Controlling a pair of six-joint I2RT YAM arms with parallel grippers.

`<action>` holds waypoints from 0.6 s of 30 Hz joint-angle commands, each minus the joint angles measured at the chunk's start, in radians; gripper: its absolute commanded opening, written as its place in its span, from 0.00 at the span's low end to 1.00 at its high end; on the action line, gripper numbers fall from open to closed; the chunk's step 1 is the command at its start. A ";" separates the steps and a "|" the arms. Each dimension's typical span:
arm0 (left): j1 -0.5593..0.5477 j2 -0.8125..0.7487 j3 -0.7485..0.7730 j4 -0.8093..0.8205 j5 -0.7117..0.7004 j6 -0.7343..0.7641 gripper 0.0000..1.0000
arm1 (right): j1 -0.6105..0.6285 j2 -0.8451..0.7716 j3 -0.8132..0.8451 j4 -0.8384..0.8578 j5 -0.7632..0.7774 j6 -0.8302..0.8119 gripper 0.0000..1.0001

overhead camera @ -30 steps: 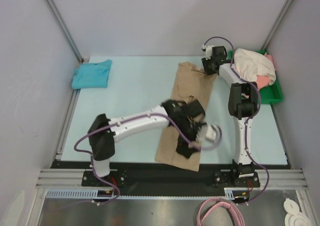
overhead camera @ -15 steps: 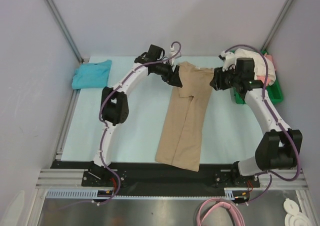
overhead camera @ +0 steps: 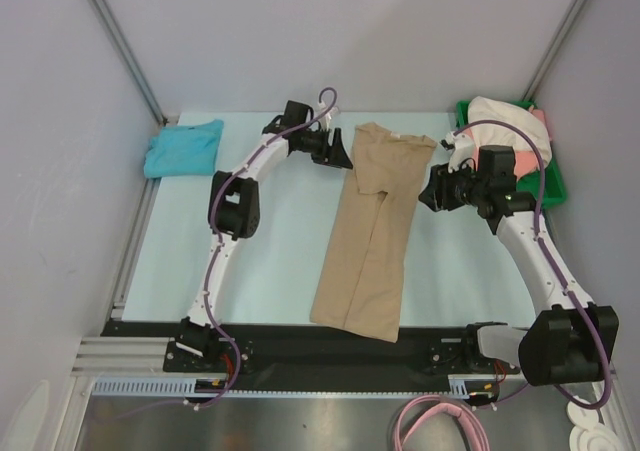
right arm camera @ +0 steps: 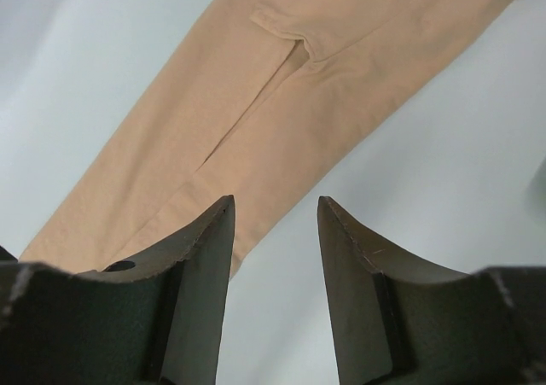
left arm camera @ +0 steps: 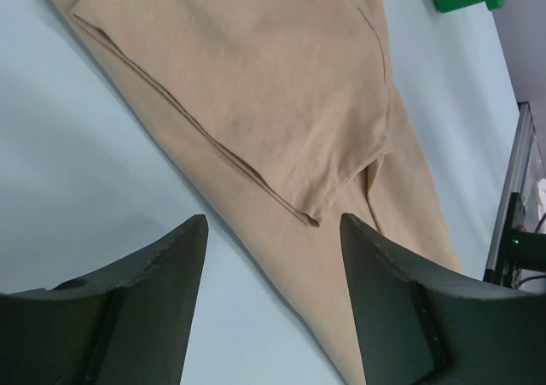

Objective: Fold and stack the t-shirts
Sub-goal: Fold the tshirt

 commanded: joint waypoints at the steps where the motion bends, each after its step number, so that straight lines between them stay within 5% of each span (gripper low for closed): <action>1: -0.009 0.018 0.059 0.045 -0.047 -0.017 0.69 | 0.002 -0.009 0.012 0.022 -0.023 -0.002 0.49; 9: -0.018 0.089 0.068 0.057 -0.069 -0.015 0.61 | 0.002 0.005 0.006 0.029 -0.013 -0.009 0.50; 18: -0.017 0.098 0.056 0.096 -0.073 -0.064 0.42 | 0.000 0.006 -0.003 0.038 0.000 -0.009 0.50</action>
